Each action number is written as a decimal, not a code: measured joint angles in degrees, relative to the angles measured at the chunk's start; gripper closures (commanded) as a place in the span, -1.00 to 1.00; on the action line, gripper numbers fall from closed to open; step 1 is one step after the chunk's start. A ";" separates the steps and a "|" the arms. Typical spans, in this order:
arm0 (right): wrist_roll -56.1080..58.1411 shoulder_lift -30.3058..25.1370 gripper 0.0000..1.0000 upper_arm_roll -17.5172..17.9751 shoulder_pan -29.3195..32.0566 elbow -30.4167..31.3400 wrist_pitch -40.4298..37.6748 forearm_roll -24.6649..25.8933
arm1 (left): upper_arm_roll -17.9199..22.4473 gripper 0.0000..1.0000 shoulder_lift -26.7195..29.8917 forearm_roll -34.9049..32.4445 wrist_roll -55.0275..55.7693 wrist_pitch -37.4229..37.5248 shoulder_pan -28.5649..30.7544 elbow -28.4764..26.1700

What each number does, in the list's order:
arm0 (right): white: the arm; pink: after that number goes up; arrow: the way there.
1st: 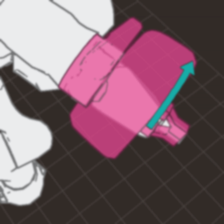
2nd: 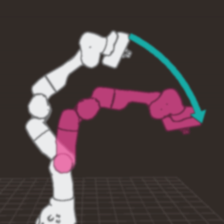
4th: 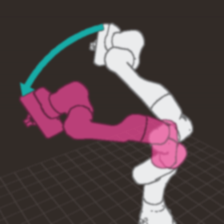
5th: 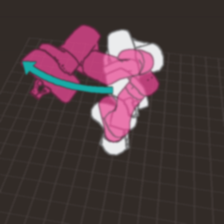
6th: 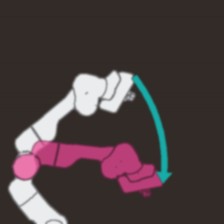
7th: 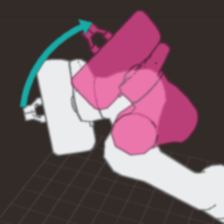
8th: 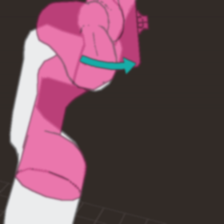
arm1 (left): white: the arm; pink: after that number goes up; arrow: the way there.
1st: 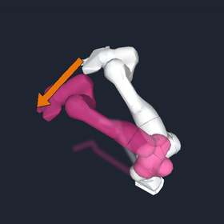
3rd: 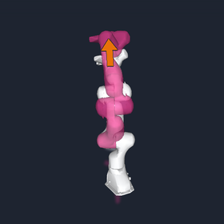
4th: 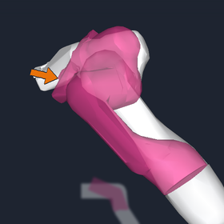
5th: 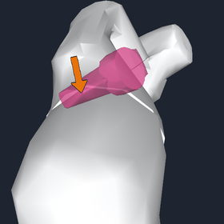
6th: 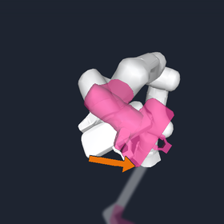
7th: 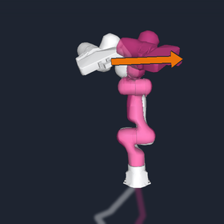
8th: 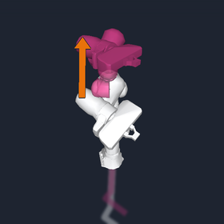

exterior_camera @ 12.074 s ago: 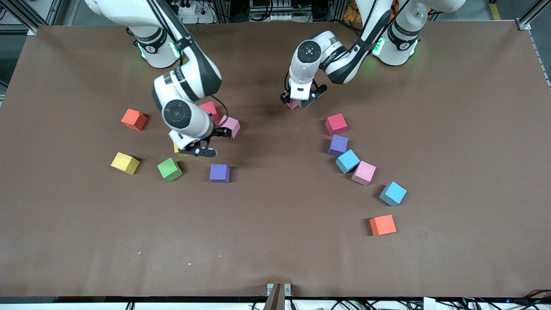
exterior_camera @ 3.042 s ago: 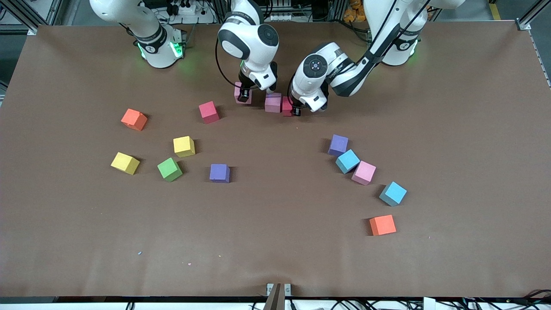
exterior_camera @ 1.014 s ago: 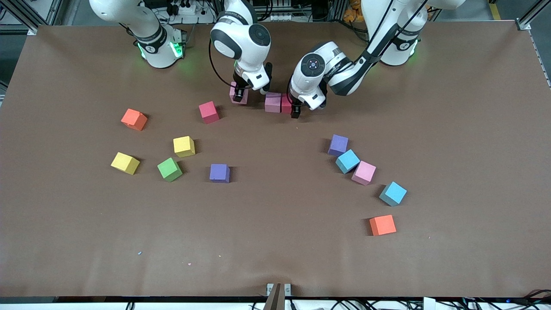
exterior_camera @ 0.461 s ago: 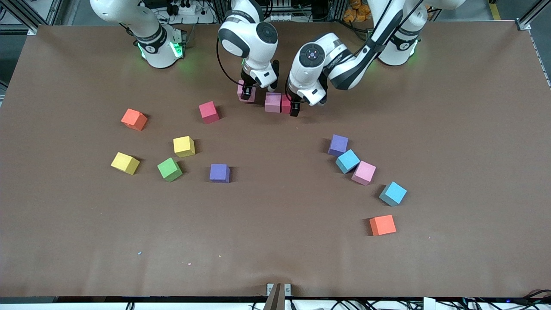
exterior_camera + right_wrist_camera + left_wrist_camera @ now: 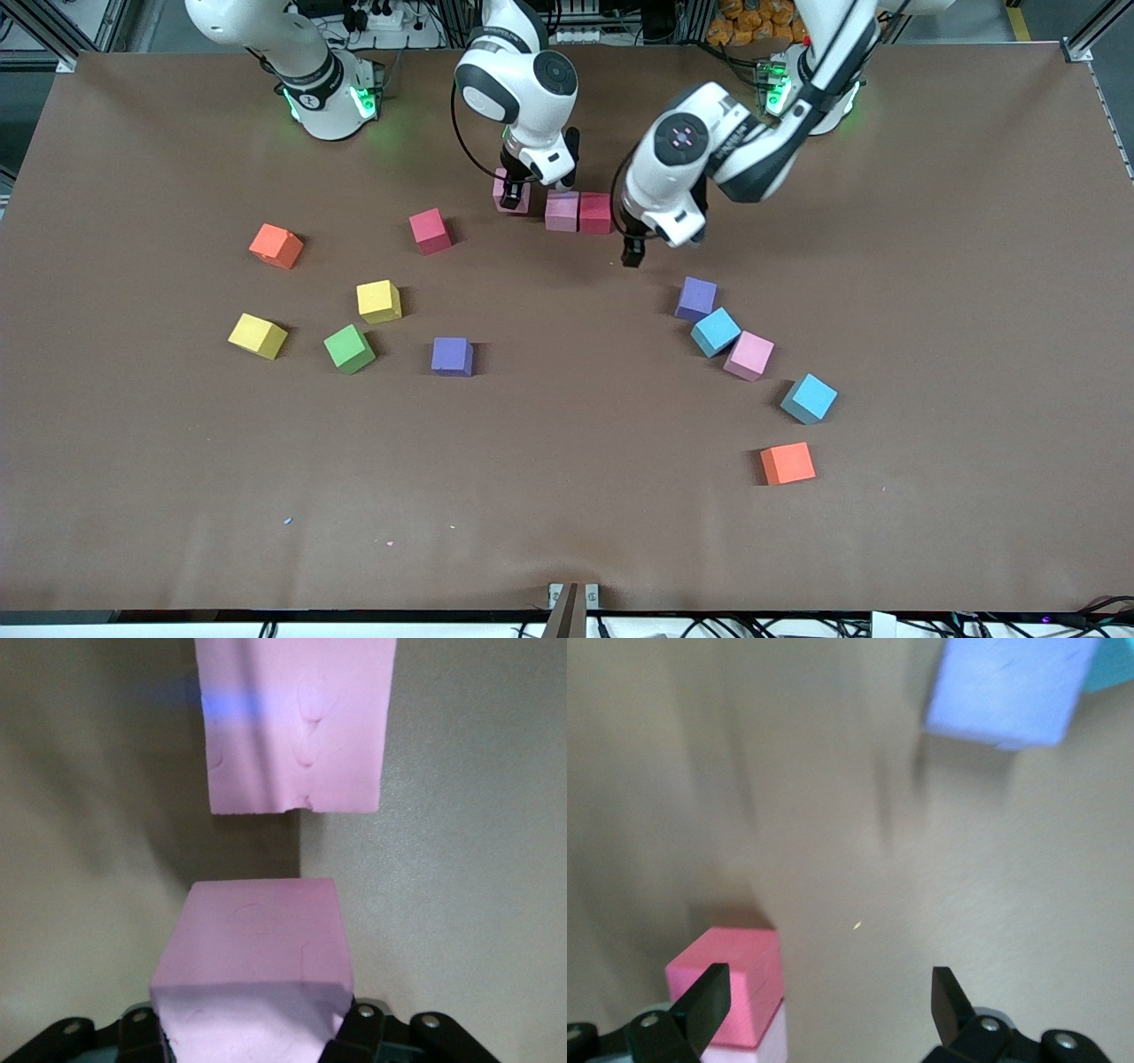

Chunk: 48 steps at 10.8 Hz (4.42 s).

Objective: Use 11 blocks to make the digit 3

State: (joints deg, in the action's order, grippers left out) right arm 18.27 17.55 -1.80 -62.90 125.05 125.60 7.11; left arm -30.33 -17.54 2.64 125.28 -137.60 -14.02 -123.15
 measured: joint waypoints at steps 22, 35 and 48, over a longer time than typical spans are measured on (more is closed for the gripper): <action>-2.14 8.91 0.82 0.09 -1.11 -8.58 -1.76 -0.08 | 3.74 -1.00 -10.78 -12.59 -11.55 0.40 8.23 4.68; -2.14 7.23 -1.00 0.05 -1.12 -10.77 -5.45 -0.06 | 3.98 0.11 -11.30 -12.60 -11.53 0.47 9.66 4.82; -13.60 4.77 -1.00 -2.34 28.58 -22.95 -9.34 -0.16 | 3.39 0.83 -11.63 -12.60 -11.52 2.20 8.30 10.57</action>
State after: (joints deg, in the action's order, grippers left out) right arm 4.67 22.33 -4.13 -34.32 102.10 116.26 6.95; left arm -26.94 -29.17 -9.96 113.76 -135.39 -5.72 -112.58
